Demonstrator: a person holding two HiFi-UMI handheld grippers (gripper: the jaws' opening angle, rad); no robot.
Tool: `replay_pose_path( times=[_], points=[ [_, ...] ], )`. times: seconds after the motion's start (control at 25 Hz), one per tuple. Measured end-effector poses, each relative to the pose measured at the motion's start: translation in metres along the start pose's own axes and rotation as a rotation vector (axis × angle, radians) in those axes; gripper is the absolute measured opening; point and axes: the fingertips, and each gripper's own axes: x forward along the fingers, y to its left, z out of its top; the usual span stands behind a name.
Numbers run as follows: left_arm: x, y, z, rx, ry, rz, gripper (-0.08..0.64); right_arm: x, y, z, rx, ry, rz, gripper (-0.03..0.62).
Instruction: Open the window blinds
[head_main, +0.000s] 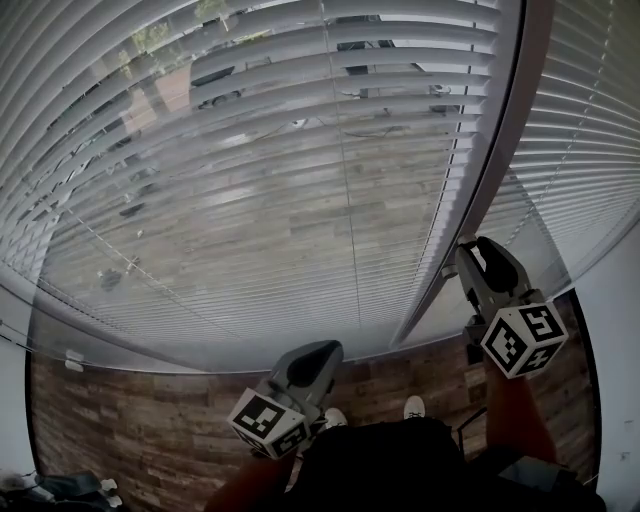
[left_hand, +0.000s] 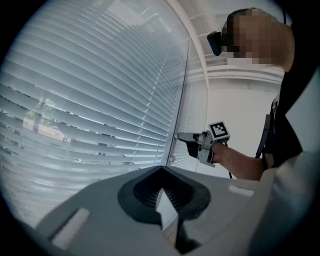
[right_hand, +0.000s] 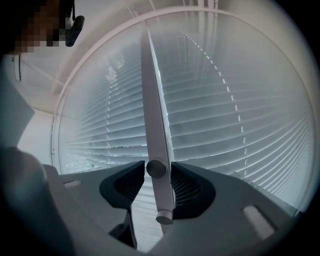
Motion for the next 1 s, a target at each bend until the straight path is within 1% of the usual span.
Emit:
replay_pose_path(
  times=[0.16,0.24,0.4,0.64,0.8,0.92,1.0],
  points=[
    [-0.0006,0.0018,-0.0019,0.011,0.01,0.009,0.0,0.0018,0.0013,-0.0011,0.007,0.001,0.007,0.175],
    [-0.0013,0.0027,-0.0027,0.011,0.012,0.011,0.0,0.0022,0.0016,-0.001,0.001,0.003,0.005,0.157],
    [-0.0007,0.0032,-0.0008,-0.001,-0.002,0.008,0.0,0.0032,0.0011,-0.0011,-0.005,0.005,0.008,0.155],
    [-0.001,0.0041,-0.0023,0.013,0.011,0.01,0.0,0.0028,0.002,-0.001,-0.023,0.009,0.009,0.155],
    [0.0005,0.0037,-0.0016,0.007,-0.018,-0.003,0.0,0.0033,0.0018,-0.0013,-0.031,0.009,0.009,0.153],
    [0.0005,0.0044,-0.0032,0.009,0.006,0.007,0.0,0.0038,0.0016,-0.0014,-0.061,0.012,0.001,0.153],
    [0.0003,0.005,-0.0045,0.008,0.003,0.007,0.0,0.0039,0.0019,-0.0014,-0.093,0.017,-0.004,0.153]
  ],
)
